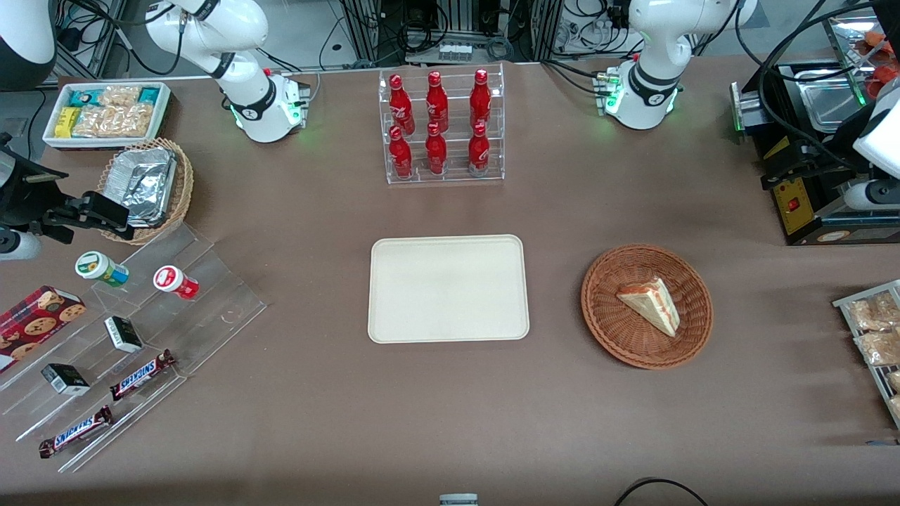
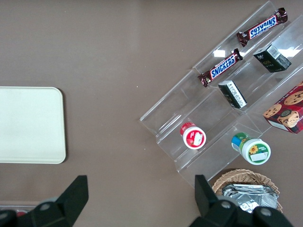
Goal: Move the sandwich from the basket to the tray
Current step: 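Move the left gripper over the sandwich in the wicker basket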
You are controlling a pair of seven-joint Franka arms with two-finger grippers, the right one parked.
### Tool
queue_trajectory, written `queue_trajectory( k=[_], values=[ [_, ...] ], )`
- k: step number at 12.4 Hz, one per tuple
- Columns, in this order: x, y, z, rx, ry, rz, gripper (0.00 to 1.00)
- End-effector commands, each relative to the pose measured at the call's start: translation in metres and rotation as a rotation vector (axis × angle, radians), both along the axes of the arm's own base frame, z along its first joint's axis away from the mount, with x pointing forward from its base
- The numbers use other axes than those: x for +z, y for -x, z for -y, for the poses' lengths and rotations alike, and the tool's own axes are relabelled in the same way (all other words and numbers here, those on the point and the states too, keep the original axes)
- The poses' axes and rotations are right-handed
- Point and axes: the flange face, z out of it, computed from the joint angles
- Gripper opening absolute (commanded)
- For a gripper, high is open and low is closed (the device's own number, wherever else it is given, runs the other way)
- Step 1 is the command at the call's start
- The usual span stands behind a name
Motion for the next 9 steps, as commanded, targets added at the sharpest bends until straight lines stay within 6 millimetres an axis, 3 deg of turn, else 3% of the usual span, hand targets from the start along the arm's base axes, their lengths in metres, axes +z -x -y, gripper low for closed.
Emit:
queue_trajectory(
  k=[1,4,9],
  values=[
    [0.004,-0.006,0.002,0.006,0.004,0.016,1.0],
    [-0.034,-0.029,0.002,0.087,-0.036,-0.008,1.0],
    [-0.146,-0.056,0.037,0.5,-0.076,0.048,1.0]
  ],
)
